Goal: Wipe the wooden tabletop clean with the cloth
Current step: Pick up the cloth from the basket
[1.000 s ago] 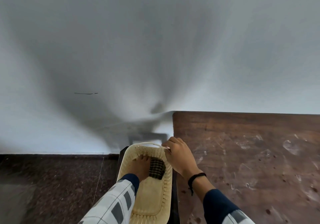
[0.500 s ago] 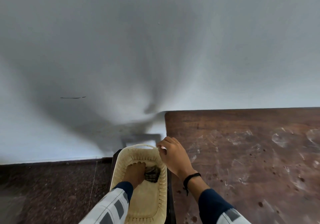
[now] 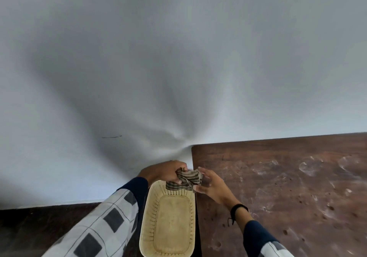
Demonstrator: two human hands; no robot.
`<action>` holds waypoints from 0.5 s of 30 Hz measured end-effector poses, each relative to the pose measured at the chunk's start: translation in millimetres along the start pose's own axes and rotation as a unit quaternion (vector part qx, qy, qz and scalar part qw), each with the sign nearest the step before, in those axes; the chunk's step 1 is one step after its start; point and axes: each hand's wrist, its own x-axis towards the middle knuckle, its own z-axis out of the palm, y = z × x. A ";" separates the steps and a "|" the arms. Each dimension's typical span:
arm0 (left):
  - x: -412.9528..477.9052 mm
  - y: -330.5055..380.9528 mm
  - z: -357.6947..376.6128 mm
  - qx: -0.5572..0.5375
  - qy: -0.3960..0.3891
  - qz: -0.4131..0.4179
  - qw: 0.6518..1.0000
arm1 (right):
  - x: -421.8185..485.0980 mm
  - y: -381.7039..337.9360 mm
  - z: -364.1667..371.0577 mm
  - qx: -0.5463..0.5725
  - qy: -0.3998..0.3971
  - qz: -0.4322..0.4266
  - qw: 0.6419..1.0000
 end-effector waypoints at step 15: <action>68.7 91.7 57.9 -0.095 0.100 -0.030 0.990 | -38.4 75.0 -82.8 0.062 0.087 0.064 0.992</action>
